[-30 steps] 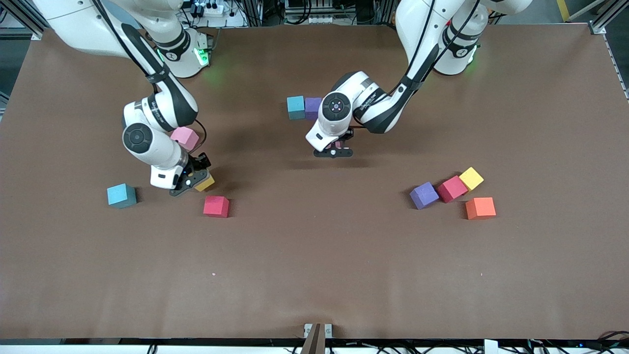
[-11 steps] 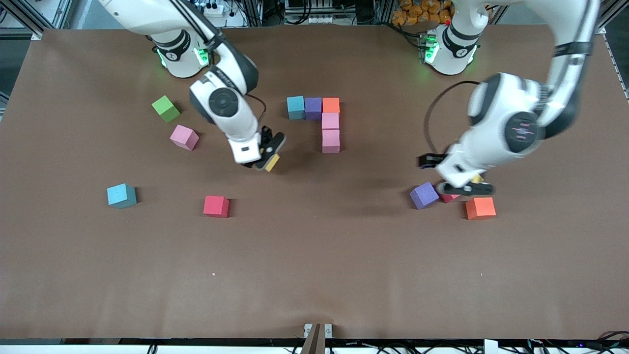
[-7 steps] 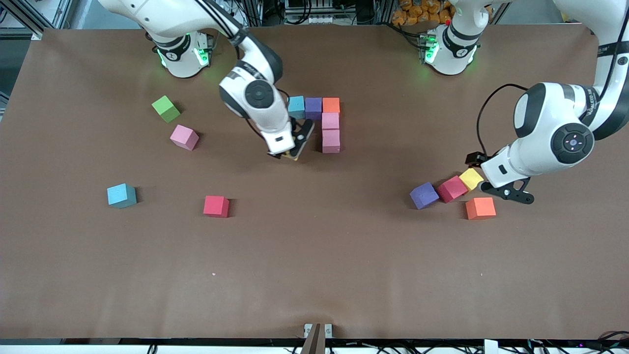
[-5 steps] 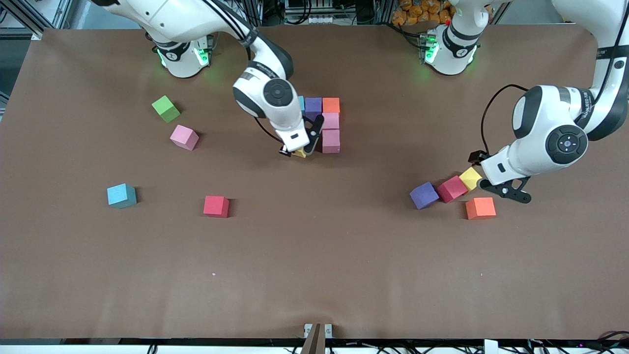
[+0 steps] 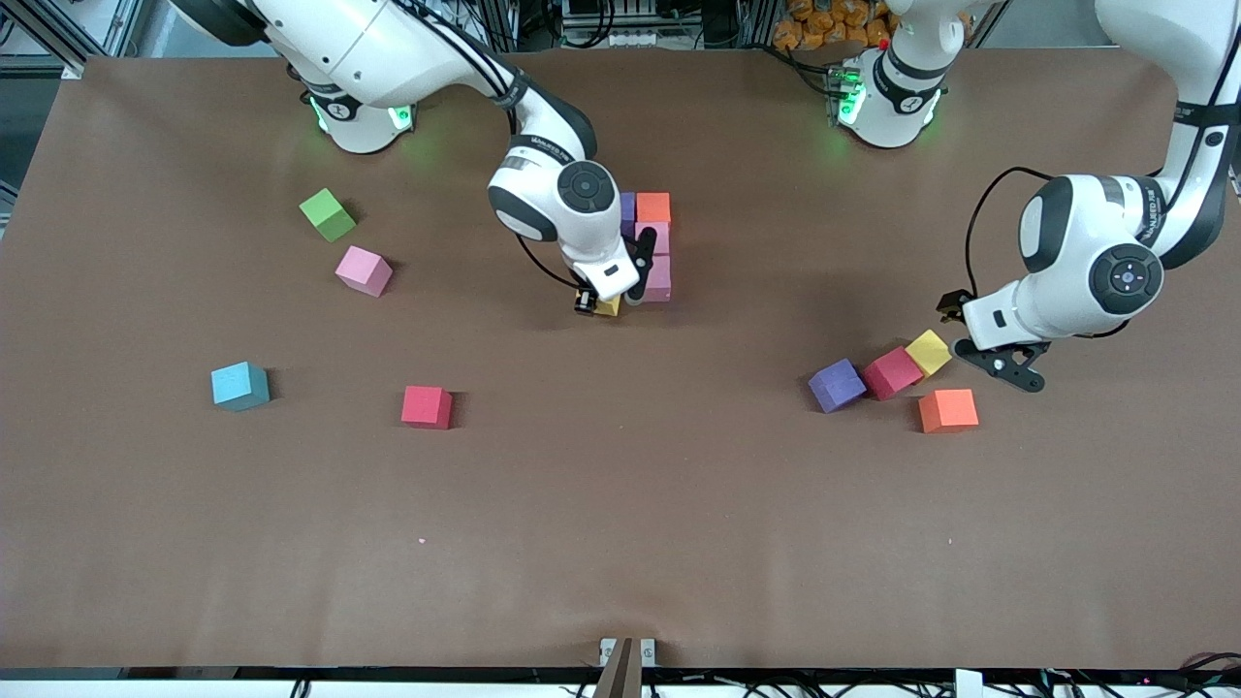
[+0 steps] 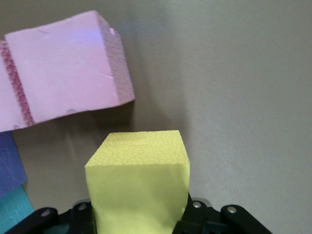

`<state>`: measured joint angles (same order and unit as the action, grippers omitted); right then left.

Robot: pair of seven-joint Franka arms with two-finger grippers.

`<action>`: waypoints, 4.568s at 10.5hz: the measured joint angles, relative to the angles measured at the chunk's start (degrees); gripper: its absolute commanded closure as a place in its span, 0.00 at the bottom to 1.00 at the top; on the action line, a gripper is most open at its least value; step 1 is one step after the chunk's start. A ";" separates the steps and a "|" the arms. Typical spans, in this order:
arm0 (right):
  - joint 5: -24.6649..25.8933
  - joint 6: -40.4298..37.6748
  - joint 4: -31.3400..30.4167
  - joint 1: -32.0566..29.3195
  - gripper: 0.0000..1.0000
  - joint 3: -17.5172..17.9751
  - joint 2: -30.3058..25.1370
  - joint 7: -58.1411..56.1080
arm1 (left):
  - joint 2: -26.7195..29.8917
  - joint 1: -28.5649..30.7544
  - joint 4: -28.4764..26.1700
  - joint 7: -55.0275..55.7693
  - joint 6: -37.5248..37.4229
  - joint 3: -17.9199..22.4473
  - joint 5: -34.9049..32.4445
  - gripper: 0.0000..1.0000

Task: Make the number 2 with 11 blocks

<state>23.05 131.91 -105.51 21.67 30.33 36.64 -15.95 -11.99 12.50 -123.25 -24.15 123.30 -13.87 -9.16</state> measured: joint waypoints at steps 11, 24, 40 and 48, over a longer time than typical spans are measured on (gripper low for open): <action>1.10 -0.94 0.18 5.16 0.58 -2.03 0.45 -2.34 | 1.52 -0.03 -8.41 -6.12 12.52 -0.27 -3.89 0.00; 1.65 -0.82 1.59 6.66 0.56 -3.00 1.66 -2.36 | -5.22 -0.03 -8.05 -6.13 19.41 -0.25 -4.09 0.00; 1.65 -6.06 3.98 6.73 0.00 -3.07 -0.18 -2.34 | -7.05 -0.40 -5.88 -5.78 20.02 -1.94 -4.09 0.77; -6.90 -9.57 4.98 -6.38 0.00 -3.97 -7.81 3.05 | 3.00 -0.37 3.19 -4.07 1.91 -11.13 0.53 0.85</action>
<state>16.15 122.34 -100.53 15.29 26.36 28.82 -12.90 -9.00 12.13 -120.06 -28.22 125.21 -25.00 -8.63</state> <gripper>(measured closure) 0.000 0.463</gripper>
